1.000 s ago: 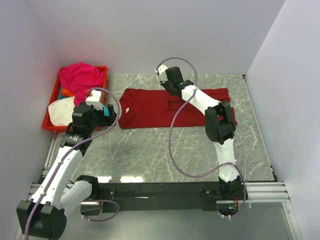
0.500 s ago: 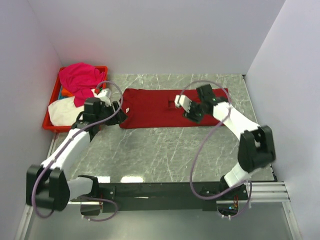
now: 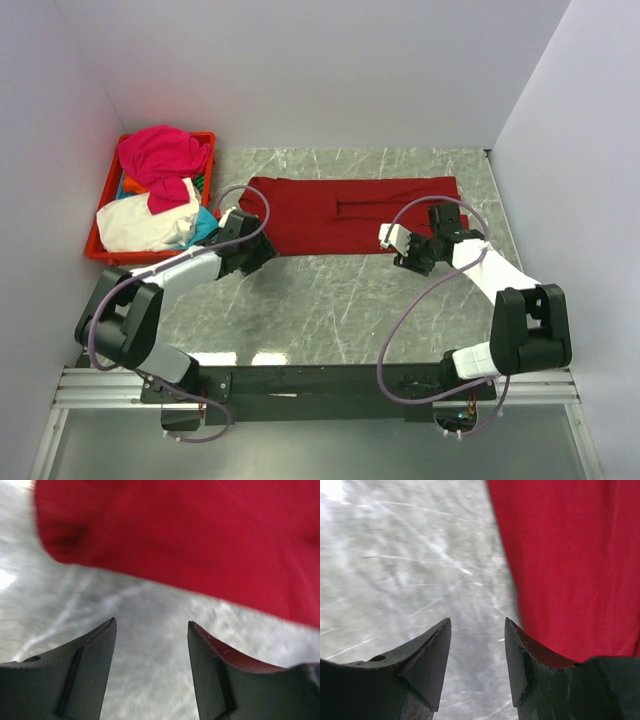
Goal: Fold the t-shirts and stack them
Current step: Fold the tshirt
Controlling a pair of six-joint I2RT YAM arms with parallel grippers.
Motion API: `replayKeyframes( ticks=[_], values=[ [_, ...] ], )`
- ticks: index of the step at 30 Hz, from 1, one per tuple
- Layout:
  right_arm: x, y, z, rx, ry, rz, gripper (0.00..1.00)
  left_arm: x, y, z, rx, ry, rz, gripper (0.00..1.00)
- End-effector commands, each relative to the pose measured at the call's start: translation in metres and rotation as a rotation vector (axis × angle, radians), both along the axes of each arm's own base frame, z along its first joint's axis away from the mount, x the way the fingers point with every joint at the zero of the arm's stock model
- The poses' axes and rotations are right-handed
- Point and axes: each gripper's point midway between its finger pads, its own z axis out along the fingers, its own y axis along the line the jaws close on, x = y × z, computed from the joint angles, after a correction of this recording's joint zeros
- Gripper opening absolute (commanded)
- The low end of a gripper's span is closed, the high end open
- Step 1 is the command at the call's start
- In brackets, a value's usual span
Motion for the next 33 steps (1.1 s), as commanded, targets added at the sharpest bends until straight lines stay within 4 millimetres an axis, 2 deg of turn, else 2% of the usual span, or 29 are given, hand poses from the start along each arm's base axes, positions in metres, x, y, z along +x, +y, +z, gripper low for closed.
replayKeyframes(
  ticks=[1, 6, 10, 16, 17, 18, 20, 21, 22, 23, 25, 27, 30, 31, 32, 33],
  values=[
    [0.031, -0.007, 0.004, -0.037, -0.111, -0.012, 0.54, 0.028, 0.02, 0.006, 0.044, -0.055, 0.212, 0.64],
    [0.056, -0.018, -0.013, -0.08, -0.12, -0.094, 0.54, 0.034, 0.031, -0.014, 0.112, 0.009, 0.289, 0.64],
    [0.064, -0.026, -0.023, -0.124, -0.126, -0.115, 0.54, 0.042, 0.038, -0.024, 0.131, 0.023, 0.324, 0.63],
    [0.07, -0.034, -0.033, -0.175, -0.114, -0.126, 0.51, 0.066, 0.055, -0.029, 0.154, 0.028, 0.36, 0.57],
    [0.071, -0.034, -0.033, -0.175, -0.112, -0.13, 0.5, 0.071, 0.055, -0.029, 0.159, 0.031, 0.349, 0.54],
    [0.074, -0.034, -0.03, -0.174, -0.114, -0.131, 0.47, 0.074, 0.055, -0.029, 0.16, 0.031, 0.344, 0.45],
    [0.071, -0.032, -0.033, -0.171, -0.088, -0.134, 0.41, 0.083, 0.057, -0.029, 0.157, 0.029, 0.33, 0.35],
    [0.074, -0.032, -0.031, -0.168, -0.085, -0.139, 0.3, 0.085, 0.055, -0.028, 0.137, 0.033, 0.314, 0.27],
    [0.07, -0.032, -0.032, -0.17, -0.061, -0.137, 0.23, 0.089, 0.058, -0.027, 0.133, 0.031, 0.313, 0.23],
    [0.07, -0.031, -0.031, -0.166, -0.056, -0.14, 0.1, 0.098, 0.057, -0.023, 0.133, 0.018, 0.296, 0.21],
    [0.068, -0.029, -0.028, -0.161, -0.055, -0.137, 0.01, 0.108, 0.057, -0.02, 0.124, 0.02, 0.274, 0.16],
    [0.062, -0.027, -0.029, -0.155, -0.031, -0.131, 0.0, 0.125, 0.056, -0.014, 0.118, 0.012, 0.24, 0.13],
    [0.039, -0.019, -0.028, -0.139, 0.032, -0.104, 0.0, 0.151, 0.055, -0.006, 0.114, -0.004, 0.183, 0.11],
    [0.026, -0.009, -0.024, -0.129, 0.051, -0.08, 0.0, 0.156, 0.053, -0.005, 0.112, -0.004, 0.142, 0.11],
    [0.017, -0.002, -0.024, -0.128, 0.061, -0.061, 0.0, 0.171, 0.048, -0.002, 0.1, -0.018, 0.119, 0.11],
    [-0.001, 0.003, -0.032, -0.133, 0.095, -0.044, 0.0, 0.176, 0.048, -0.002, 0.098, -0.006, 0.104, 0.11]
  ],
)
